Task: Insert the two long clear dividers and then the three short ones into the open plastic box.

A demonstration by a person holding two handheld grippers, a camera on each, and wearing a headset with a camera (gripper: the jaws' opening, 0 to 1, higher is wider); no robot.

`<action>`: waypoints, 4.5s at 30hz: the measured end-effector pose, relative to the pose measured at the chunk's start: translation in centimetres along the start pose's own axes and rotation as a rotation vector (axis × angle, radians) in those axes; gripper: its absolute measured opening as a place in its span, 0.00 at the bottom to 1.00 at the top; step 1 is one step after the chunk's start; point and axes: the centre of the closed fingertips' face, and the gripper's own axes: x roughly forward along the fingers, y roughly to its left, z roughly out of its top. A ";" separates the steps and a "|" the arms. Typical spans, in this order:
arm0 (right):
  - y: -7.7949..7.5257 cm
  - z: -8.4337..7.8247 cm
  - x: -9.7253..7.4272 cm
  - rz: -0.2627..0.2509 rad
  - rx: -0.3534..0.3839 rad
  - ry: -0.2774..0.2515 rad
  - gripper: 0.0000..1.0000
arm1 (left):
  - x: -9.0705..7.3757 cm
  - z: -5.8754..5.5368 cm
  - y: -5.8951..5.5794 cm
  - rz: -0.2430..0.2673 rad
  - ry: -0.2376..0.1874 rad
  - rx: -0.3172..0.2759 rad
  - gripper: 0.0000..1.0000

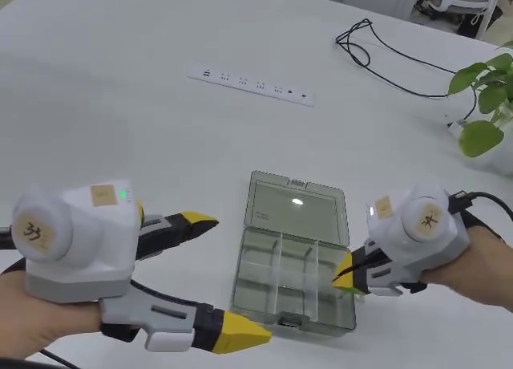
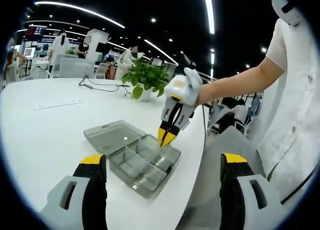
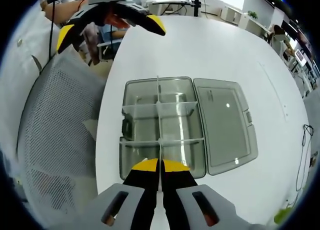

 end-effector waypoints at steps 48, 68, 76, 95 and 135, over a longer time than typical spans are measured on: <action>-0.2 -0.3 0.7 -0.011 -0.065 0.031 0.03 | 0.2 0.0 0.3 0.000 -0.004 -0.001 0.97; -0.1 -0.6 1.5 -0.027 -0.103 0.080 0.02 | 0.1 0.1 -0.1 -0.006 0.006 0.007 0.97; -0.1 -0.7 1.8 -0.030 -0.095 0.091 0.02 | 0.2 0.3 -0.2 -0.011 0.011 0.012 0.96; -0.2 -1.0 2.1 -0.041 -0.097 0.104 0.02 | 0.1 0.7 -0.3 -0.012 0.026 0.033 0.97; 0.3 -2.1 -5.1 -0.252 0.271 -0.320 0.37 | -1.0 -0.6 1.2 0.029 0.104 0.096 1.00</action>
